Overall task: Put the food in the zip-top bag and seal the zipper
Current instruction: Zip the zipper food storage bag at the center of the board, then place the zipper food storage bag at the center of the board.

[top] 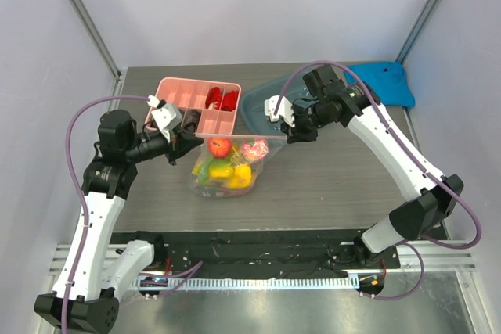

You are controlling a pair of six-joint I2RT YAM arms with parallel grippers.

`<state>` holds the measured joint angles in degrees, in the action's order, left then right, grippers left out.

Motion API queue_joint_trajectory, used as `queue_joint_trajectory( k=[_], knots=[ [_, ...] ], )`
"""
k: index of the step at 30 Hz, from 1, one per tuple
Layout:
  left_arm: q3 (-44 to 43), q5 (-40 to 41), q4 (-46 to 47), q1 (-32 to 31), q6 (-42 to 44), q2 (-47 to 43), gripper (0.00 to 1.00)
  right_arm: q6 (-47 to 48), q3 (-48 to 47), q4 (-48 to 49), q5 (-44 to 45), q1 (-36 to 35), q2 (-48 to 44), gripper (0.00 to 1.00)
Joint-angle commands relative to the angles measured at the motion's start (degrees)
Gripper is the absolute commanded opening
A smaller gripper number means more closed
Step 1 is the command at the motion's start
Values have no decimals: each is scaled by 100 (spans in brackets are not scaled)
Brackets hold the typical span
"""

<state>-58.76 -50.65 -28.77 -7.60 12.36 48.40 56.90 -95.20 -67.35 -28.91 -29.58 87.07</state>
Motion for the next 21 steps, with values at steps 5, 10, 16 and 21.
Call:
queue_joint_trajectory(
  k=[5,10,16,21],
  knots=[
    [-127,-665,496,39,135,125,0,-492,-648,-481,-237,76,-86,74],
    [-214,-806,505,48,197,275,0,-1690,-1359,397,-572,-389,231,80],
    [-276,-850,531,39,197,389,0,-2298,-1433,1092,-292,-1390,513,78],
    [-285,-867,557,39,170,354,0,-2307,-1071,1330,-1,-1594,724,66]
  ],
)
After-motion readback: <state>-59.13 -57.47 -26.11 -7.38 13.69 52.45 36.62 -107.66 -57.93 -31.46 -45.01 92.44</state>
